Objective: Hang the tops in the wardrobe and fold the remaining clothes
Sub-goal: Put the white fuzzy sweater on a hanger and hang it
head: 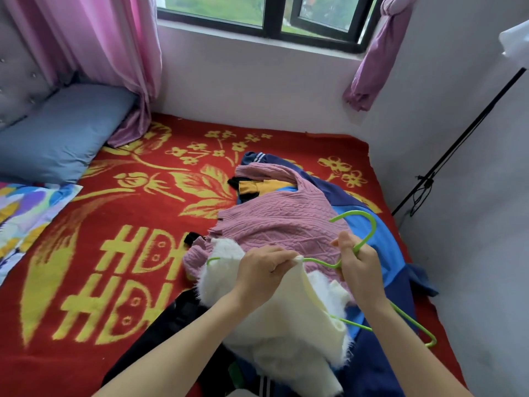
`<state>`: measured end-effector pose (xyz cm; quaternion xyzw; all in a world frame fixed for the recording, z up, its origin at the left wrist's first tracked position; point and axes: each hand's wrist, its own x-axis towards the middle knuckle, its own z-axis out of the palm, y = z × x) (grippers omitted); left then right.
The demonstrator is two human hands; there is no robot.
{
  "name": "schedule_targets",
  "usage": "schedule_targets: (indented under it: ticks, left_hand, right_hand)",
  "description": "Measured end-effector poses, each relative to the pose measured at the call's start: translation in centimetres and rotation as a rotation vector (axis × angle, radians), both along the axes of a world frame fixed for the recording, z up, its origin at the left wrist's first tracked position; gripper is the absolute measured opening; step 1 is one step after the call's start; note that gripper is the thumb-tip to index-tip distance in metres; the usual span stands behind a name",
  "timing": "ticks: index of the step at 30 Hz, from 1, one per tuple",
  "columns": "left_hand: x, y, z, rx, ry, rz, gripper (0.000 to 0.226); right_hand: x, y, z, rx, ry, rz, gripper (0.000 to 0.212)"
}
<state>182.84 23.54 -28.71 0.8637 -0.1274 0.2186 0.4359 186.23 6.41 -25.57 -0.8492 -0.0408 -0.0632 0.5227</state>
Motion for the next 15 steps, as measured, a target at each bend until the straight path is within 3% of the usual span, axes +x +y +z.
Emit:
schedule_targets:
  ticks: [2,5,7,10,12,15]
  left_hand:
    - [0.0,-0.1,0.3,0.032,-0.033,-0.021,0.023]
    - [0.3,0.0,0.8,0.012,0.033,-0.093,0.022]
    - [0.5,0.4,1.2,0.084,-0.016,-0.157,0.022]
    - [0.9,3.0,0.1,0.236,-0.015,-0.039,0.047]
    - [0.7,6.1,-1.4,0.166,0.203,0.094,0.075]
    - [0.1,9.8,-3.9,-0.08,0.723,-0.004,0.071]
  right_hand:
    - [-0.5,0.2,0.0,0.031,-0.027,-0.029,0.063]
    - [-0.3,-0.3,0.8,-0.007,-0.067,0.0,0.043]
    - [0.3,-1.3,1.0,-0.087,-0.12,0.008,0.041]
    - [0.8,-3.0,0.4,-0.042,-0.105,-0.019,0.046]
    - [0.7,-3.8,-0.3,0.076,-0.036,-0.035,0.048]
    - [0.7,-4.6,-1.8,0.157,0.05,-0.072,0.054]
